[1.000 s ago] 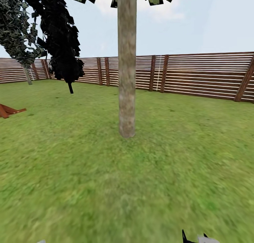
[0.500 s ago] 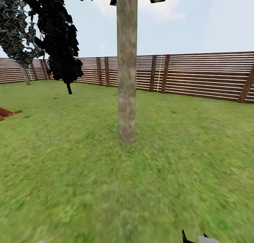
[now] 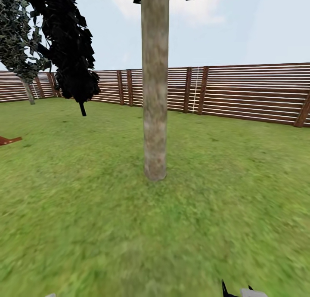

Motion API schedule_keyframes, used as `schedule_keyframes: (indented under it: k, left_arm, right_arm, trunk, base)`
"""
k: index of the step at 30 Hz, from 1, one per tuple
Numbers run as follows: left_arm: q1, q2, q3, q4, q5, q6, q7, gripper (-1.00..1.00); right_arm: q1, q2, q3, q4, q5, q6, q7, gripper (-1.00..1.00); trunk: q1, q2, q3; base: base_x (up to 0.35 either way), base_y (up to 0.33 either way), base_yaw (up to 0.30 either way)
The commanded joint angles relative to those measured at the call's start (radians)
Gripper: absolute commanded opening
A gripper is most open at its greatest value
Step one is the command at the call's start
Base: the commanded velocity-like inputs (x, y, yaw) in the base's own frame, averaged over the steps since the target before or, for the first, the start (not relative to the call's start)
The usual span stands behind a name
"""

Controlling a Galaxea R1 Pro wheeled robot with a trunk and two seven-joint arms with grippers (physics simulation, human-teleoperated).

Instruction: In the garden, pick up the pesticide atomizer on the floor and spray pesticide onto both trees until each tree trunk is fully covered.

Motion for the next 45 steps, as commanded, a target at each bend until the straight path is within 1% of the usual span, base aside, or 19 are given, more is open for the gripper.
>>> schedule_keyframes:
  k: [1, 45]
  left_arm:
    - [0.000, 0.000, 0.000, 0.000, 0.000, 0.000, 0.000, -1.00]
    - [0.000, 0.000, 0.000, 0.000, 0.000, 0.001, 0.000, -1.00]
  right_arm:
    - [0.000, 0.000, 0.000, 0.000, 0.000, 0.000, 0.000, 1.00]
    - [0.000, 0.000, 0.000, 0.000, 0.000, 0.000, 0.000, 1.00]
  trunk:
    - [0.000, 0.000, 0.000]
    - [0.000, 0.000, 0.001]
  base:
    - [0.338, 0.000, 0.000]
    - [0.338, 0.000, 0.000]
